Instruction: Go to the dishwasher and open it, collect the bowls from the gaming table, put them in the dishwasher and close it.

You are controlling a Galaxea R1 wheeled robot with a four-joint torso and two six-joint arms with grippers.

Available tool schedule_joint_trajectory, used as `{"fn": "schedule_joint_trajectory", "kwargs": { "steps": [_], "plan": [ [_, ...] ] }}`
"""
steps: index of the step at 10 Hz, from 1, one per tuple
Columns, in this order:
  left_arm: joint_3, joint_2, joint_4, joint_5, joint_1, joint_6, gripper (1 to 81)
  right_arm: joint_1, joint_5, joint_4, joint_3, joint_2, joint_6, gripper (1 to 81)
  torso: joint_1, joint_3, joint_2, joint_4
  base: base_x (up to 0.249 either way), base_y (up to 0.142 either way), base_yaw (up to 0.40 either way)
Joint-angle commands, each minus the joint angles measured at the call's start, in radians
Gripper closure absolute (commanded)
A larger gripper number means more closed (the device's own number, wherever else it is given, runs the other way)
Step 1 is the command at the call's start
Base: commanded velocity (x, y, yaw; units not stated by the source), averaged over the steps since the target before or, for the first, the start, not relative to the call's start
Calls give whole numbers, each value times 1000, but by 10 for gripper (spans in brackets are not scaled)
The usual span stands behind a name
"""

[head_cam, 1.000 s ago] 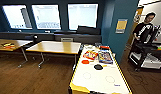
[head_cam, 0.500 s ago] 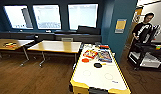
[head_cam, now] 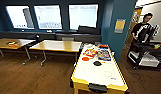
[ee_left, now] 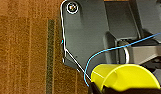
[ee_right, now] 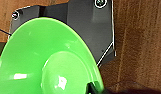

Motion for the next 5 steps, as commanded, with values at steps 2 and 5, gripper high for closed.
{"fn": "schedule_joint_trajectory", "kwargs": {
  "steps": [2,5],
  "plan": [
    [-6,-19,10,58,-35,4,811,34,-53,-14,-10,-21,-4,811,1,0,0,0,-114,0,0],
    [-6,-19,10,58,-35,4,811,34,-53,-21,-18,-22,-4,811,1,0,0,0,-117,0,0]
  ]
}}
